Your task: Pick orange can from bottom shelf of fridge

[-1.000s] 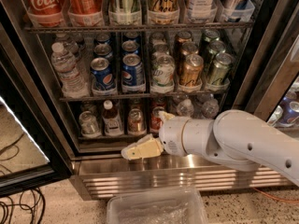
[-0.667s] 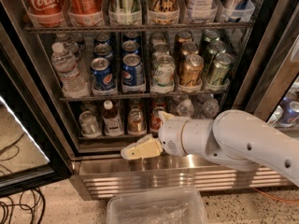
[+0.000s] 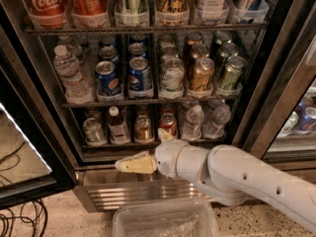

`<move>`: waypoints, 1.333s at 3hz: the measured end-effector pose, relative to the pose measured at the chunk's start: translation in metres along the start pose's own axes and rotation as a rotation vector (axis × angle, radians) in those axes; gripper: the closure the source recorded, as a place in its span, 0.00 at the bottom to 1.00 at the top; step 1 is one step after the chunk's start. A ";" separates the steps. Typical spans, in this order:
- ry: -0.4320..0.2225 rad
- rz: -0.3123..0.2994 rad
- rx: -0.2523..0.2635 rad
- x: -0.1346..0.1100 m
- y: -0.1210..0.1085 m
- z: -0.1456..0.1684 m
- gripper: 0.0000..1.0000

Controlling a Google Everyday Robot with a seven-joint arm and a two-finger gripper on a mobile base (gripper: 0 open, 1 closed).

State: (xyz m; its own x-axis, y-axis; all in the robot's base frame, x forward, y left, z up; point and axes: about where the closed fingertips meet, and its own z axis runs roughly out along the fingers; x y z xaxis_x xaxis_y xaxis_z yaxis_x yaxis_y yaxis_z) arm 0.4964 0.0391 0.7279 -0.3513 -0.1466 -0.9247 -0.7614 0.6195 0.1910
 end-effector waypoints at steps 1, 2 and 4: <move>-0.093 0.052 0.027 0.014 0.013 0.018 0.00; -0.153 0.106 0.022 0.000 0.022 0.032 0.00; -0.107 0.114 0.076 0.014 0.017 0.040 0.00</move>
Offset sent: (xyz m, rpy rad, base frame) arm -0.0045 0.0152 -0.0162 0.0768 -0.0167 -0.0548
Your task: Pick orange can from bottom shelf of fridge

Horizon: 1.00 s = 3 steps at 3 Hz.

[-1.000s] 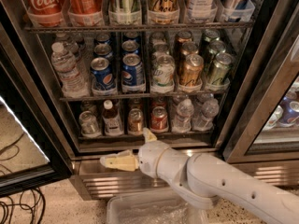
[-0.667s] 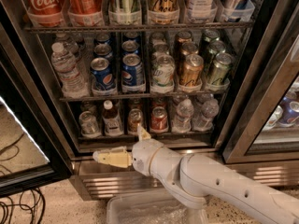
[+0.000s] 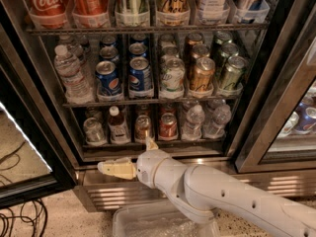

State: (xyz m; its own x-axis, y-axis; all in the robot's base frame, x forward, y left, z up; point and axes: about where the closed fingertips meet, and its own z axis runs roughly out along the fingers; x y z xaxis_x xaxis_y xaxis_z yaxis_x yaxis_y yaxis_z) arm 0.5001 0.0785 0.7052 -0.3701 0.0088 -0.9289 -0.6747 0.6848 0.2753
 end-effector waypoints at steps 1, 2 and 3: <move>0.032 -0.034 0.106 0.014 -0.007 0.004 0.00; 0.019 -0.059 0.199 0.026 -0.016 0.010 0.00; 0.008 -0.086 0.245 0.046 -0.009 0.028 0.00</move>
Offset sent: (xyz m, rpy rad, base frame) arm 0.0292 -0.0342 -0.0543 -0.2047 -0.0652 -0.3882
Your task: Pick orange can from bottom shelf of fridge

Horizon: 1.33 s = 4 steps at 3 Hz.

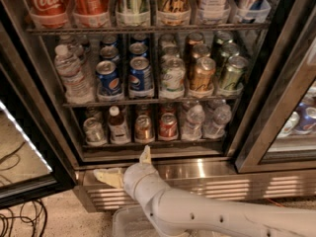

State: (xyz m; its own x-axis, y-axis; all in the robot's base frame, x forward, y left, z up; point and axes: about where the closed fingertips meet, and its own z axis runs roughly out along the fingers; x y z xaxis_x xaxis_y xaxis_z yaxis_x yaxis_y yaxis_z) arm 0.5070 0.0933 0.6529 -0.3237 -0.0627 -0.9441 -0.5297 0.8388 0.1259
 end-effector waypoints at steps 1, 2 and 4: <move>-0.003 -0.055 0.051 0.017 0.011 0.020 0.00; -0.012 -0.059 0.126 0.013 -0.004 0.021 0.00; -0.021 -0.029 0.175 0.018 -0.008 0.026 0.00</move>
Offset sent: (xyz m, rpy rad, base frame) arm 0.0031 0.0181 -0.0186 -0.0512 -0.0311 -0.0247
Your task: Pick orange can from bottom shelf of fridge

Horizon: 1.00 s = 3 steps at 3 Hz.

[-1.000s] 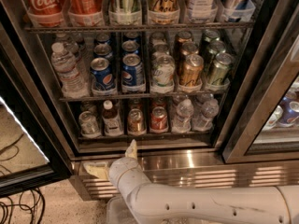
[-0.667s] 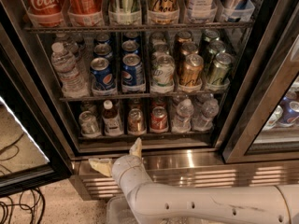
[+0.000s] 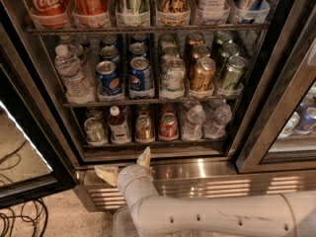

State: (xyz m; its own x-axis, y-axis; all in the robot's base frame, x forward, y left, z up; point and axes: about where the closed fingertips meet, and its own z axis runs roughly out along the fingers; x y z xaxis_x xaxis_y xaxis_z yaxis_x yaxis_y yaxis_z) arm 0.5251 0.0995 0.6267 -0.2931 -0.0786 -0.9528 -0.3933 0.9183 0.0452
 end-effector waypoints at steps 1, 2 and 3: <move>0.023 0.079 0.051 0.018 0.020 0.013 0.00; 0.006 0.107 0.117 0.029 0.034 0.025 0.00; -0.014 0.082 0.191 0.034 0.046 0.030 0.00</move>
Offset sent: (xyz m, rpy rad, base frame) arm 0.0190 -0.0387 -0.0350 -0.0315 -0.0707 -0.6023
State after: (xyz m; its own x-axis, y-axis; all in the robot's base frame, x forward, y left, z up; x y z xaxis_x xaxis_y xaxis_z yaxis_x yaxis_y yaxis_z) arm 0.5234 0.1505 0.5872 -0.3049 0.0033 -0.9524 -0.1961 0.9783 0.0661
